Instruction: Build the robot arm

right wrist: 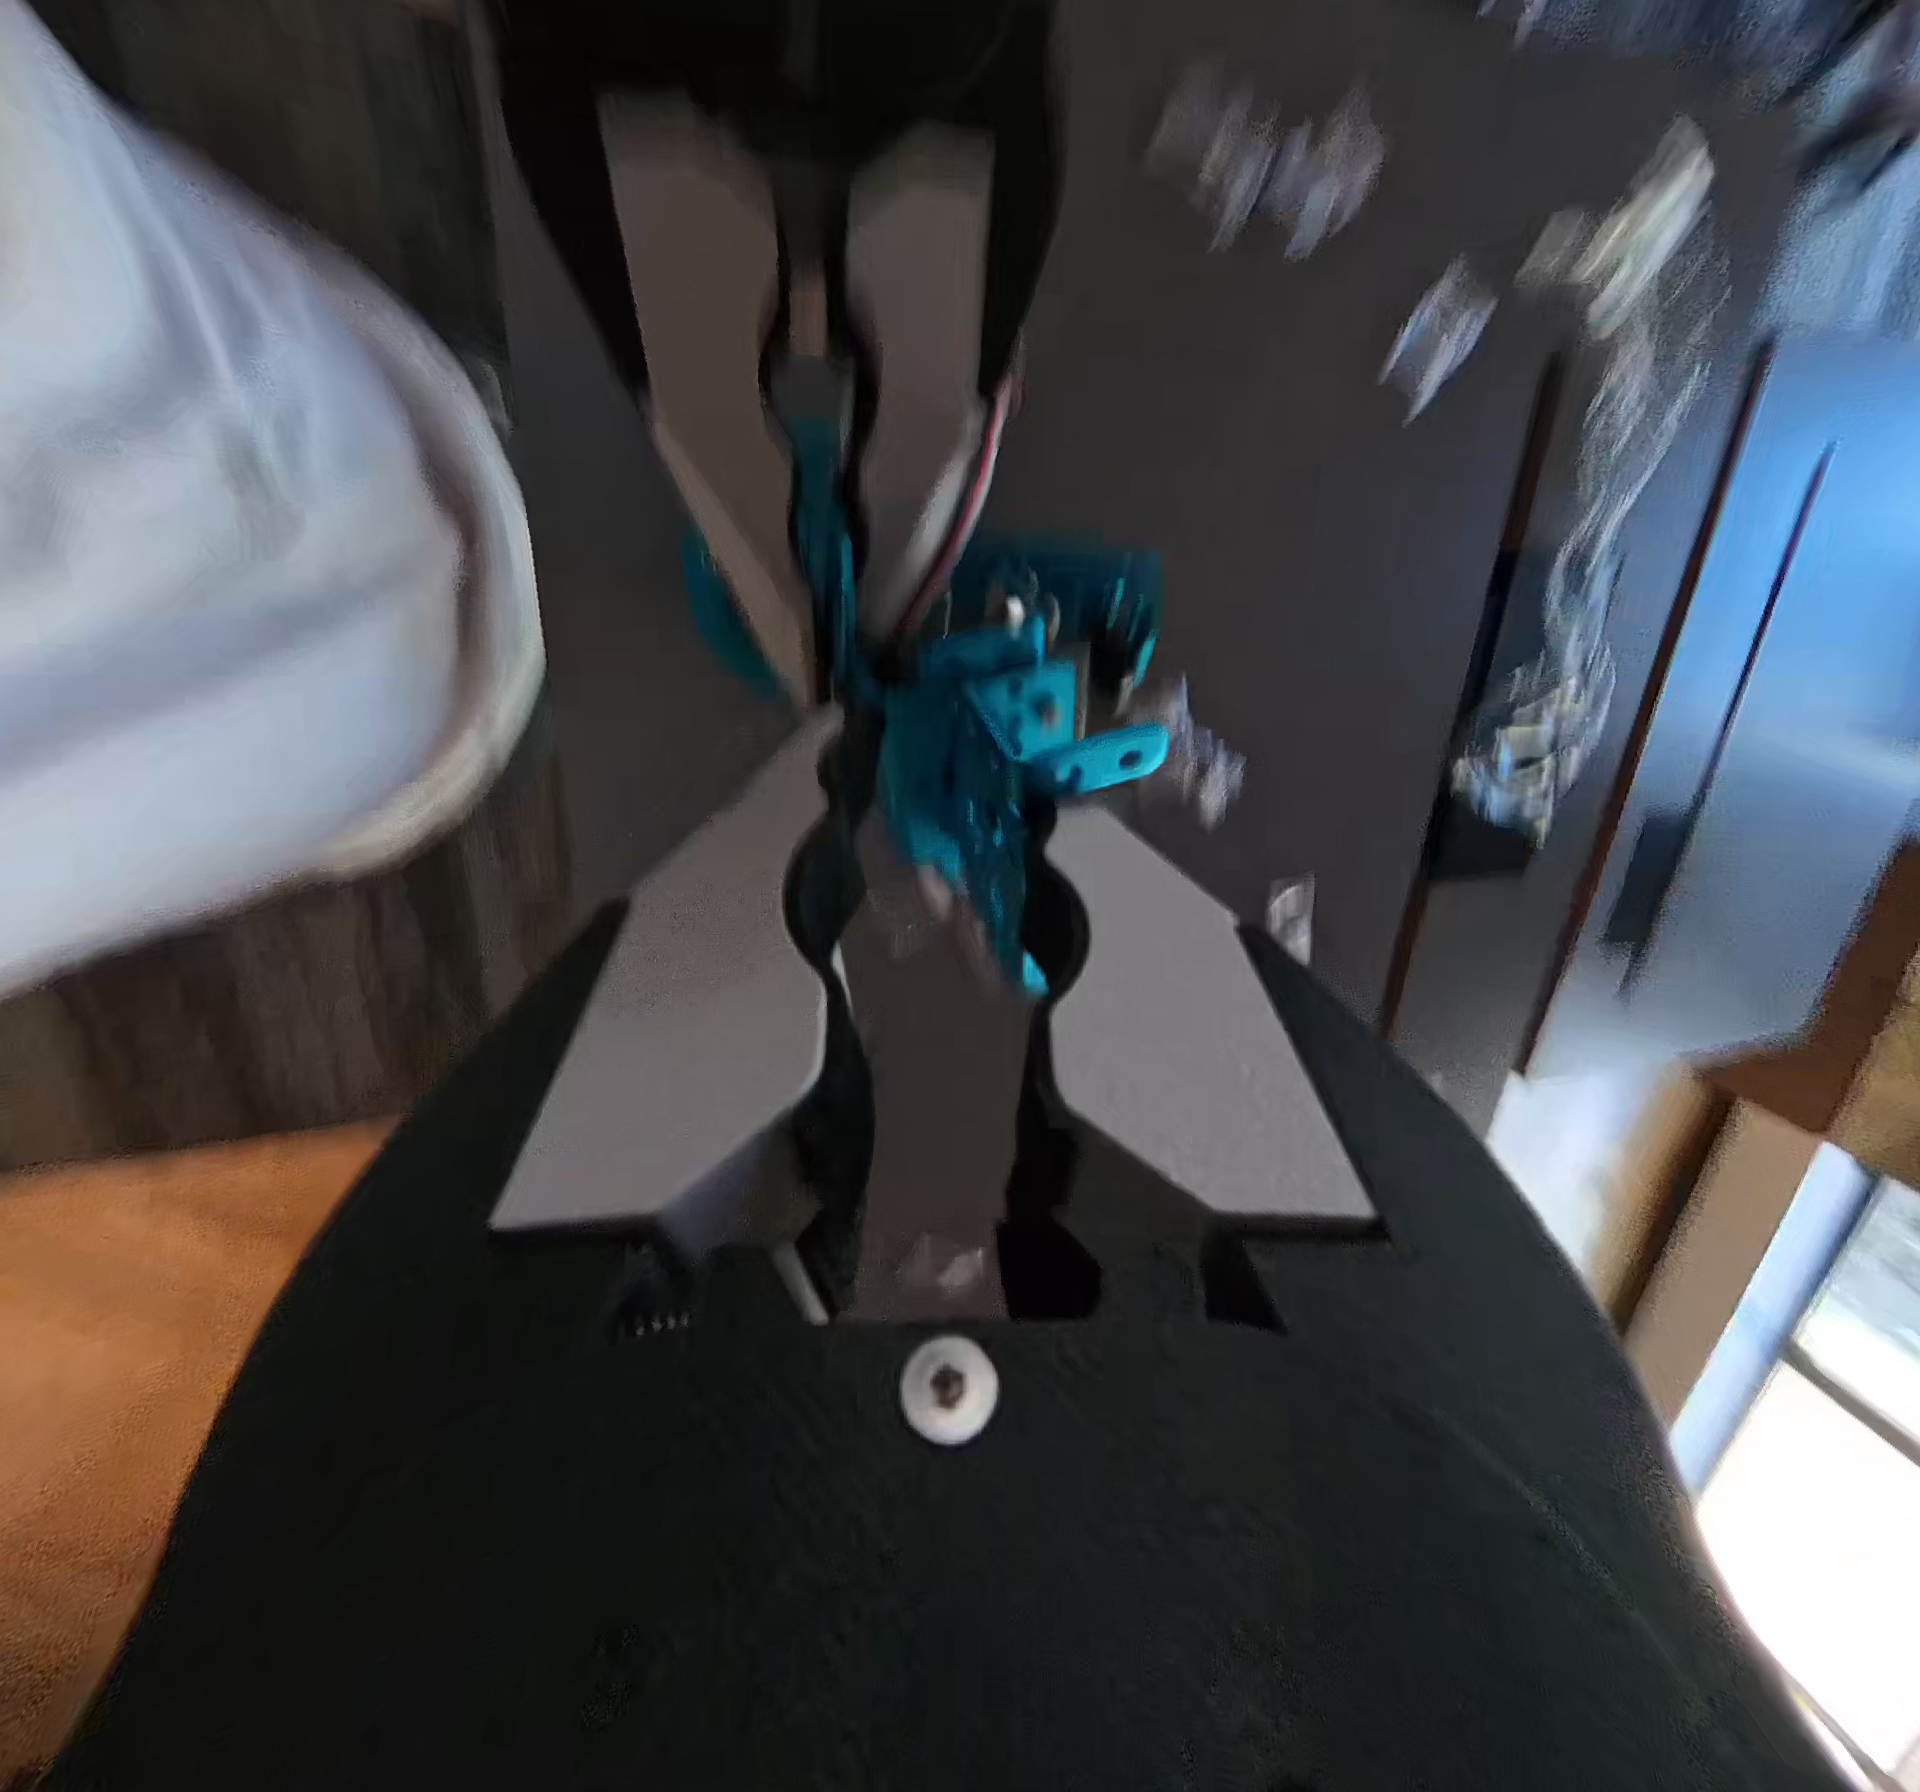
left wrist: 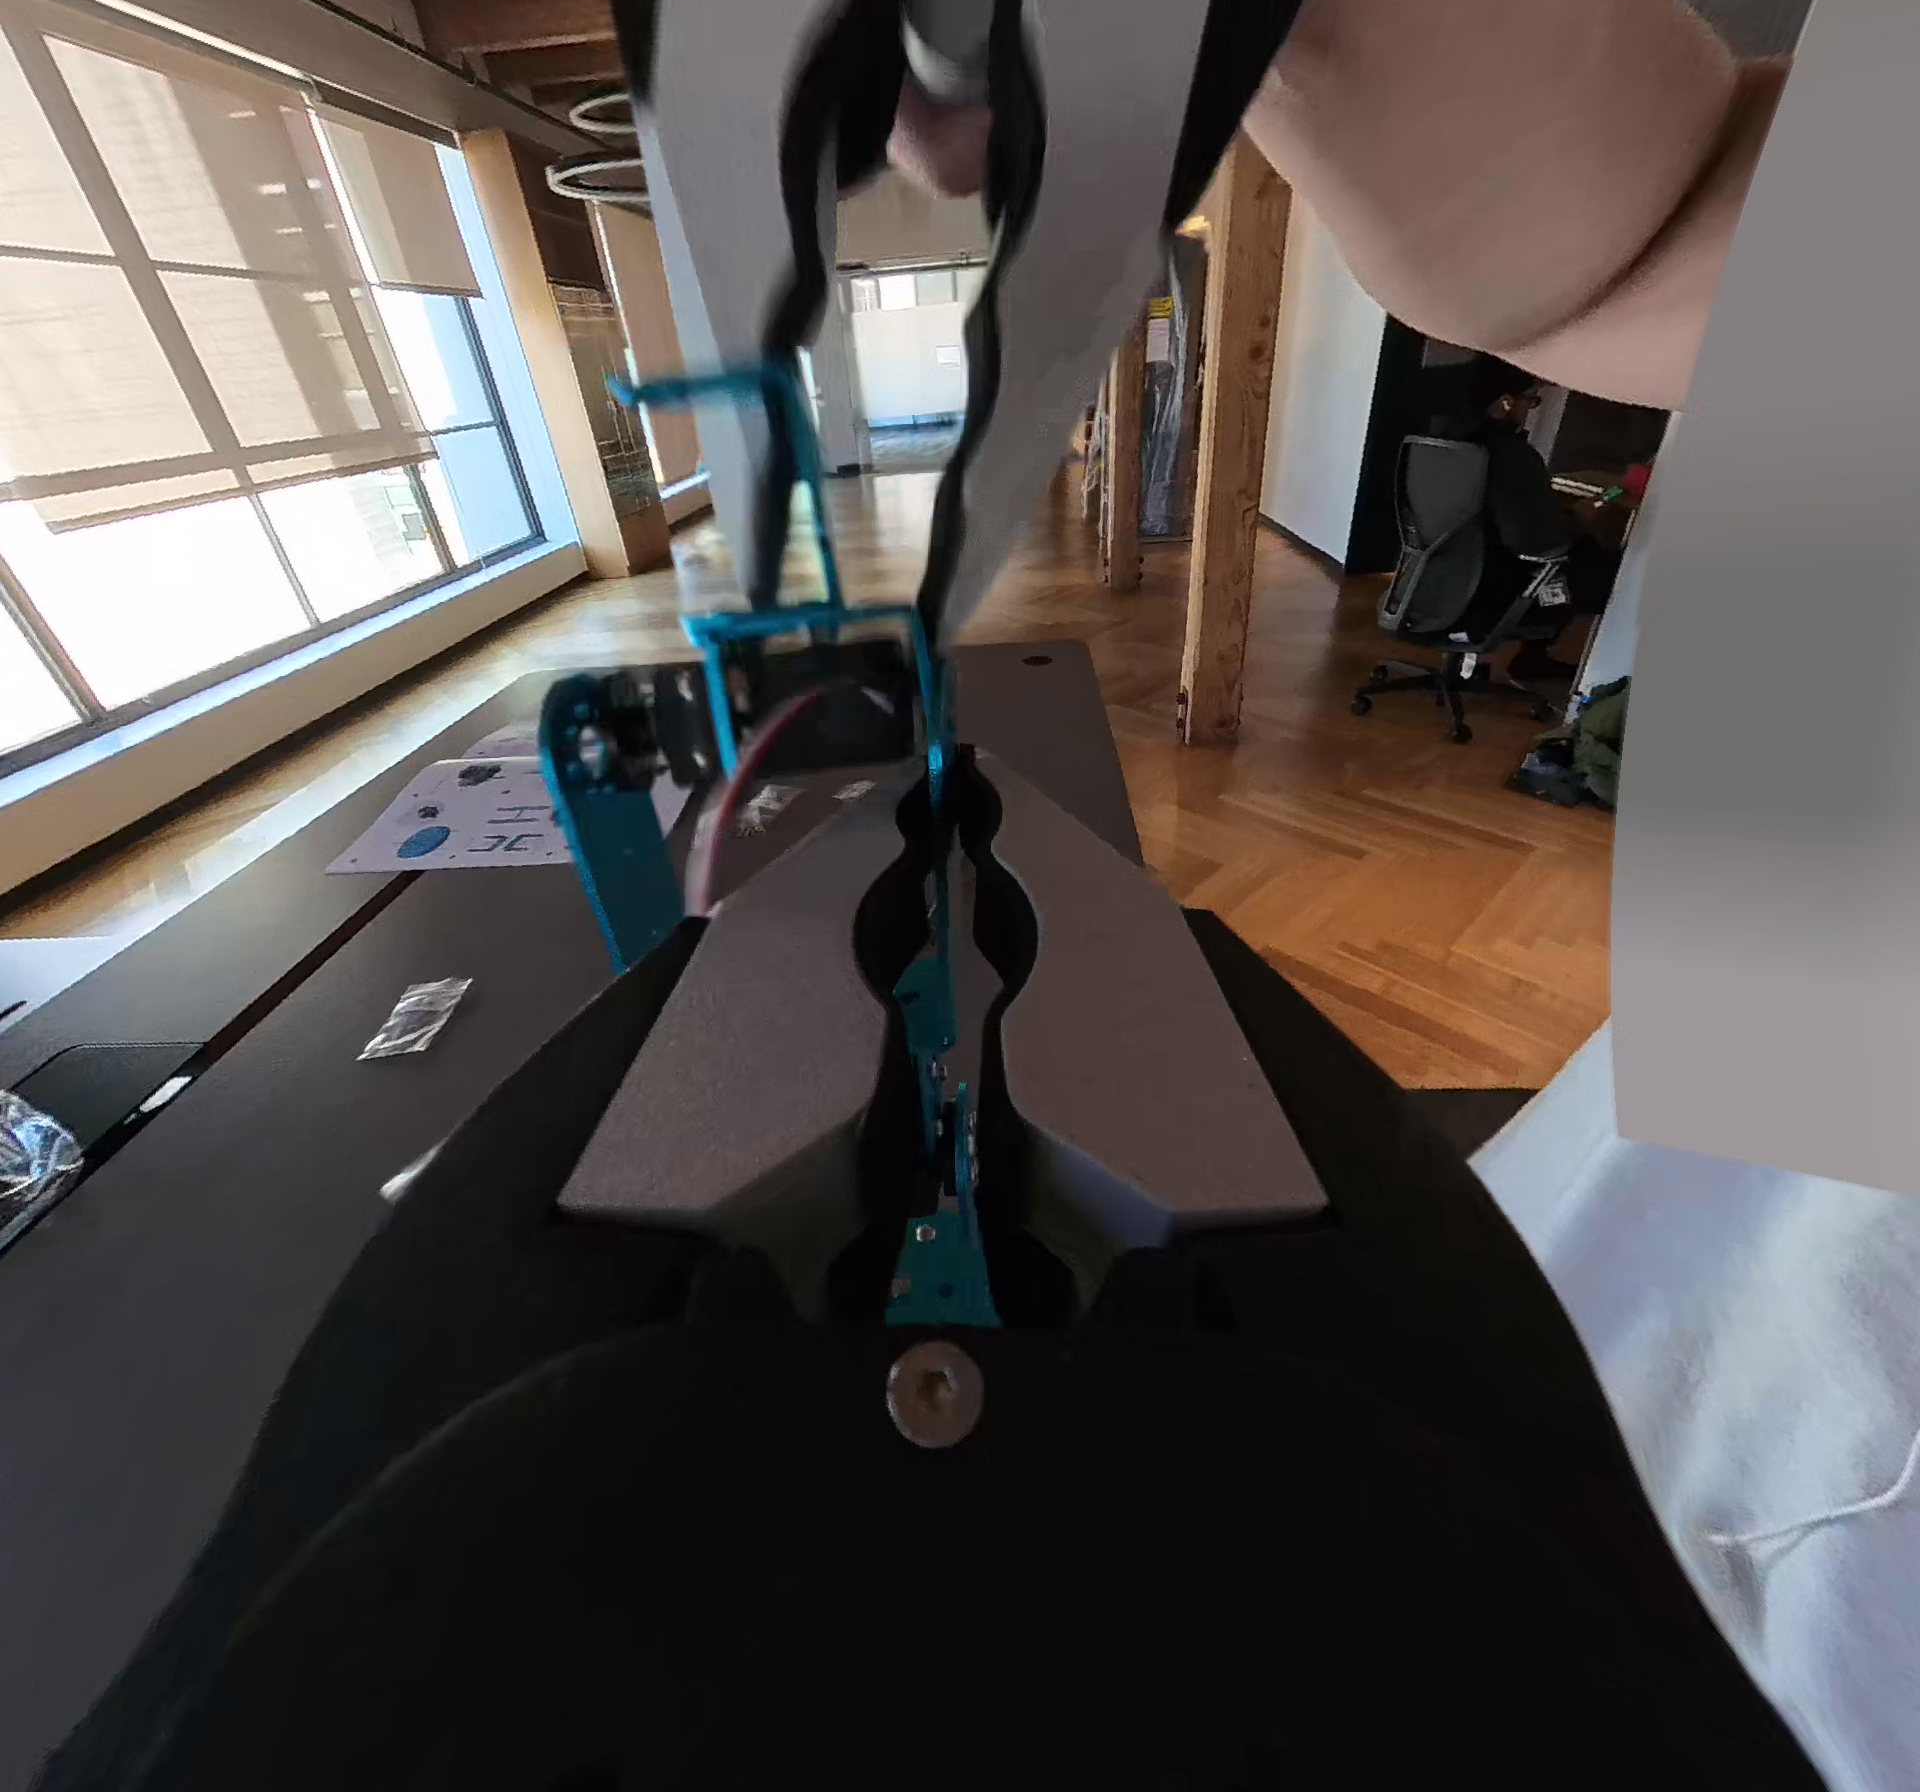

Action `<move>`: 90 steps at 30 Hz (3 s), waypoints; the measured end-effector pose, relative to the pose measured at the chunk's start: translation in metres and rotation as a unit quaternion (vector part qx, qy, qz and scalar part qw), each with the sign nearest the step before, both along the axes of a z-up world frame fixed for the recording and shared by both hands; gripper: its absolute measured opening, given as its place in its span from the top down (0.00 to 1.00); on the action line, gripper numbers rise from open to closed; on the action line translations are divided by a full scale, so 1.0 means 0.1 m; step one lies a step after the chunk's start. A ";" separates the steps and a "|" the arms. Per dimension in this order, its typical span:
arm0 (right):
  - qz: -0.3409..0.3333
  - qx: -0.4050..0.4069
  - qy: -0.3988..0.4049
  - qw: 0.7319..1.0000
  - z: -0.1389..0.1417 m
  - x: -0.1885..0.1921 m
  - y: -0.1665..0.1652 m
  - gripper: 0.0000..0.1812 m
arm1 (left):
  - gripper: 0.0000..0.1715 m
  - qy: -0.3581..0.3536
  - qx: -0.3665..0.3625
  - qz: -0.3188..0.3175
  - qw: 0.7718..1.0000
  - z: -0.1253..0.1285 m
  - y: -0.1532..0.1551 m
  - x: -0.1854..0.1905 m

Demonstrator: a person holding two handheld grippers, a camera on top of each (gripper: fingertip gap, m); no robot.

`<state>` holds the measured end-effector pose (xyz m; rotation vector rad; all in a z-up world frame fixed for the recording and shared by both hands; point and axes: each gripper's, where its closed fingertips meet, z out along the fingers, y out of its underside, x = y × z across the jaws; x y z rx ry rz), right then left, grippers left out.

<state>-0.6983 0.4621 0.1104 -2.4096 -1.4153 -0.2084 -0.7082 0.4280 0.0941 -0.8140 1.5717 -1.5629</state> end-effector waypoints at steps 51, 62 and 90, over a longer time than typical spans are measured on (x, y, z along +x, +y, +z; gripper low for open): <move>0.115 0.057 -0.018 0.992 0.03 -0.13 0.14 0.86 | 0.96 -0.144 -0.029 0.044 0.988 0.24 0.46 -0.40; 0.122 0.061 -0.022 0.990 0.03 -0.15 0.15 0.86 | 0.76 -0.025 -0.097 -0.328 0.939 0.32 0.93 -0.01; 0.150 0.058 -0.009 0.987 0.04 -0.23 0.22 0.86 | 0.81 -0.051 -0.187 -0.534 0.823 0.18 0.68 -0.02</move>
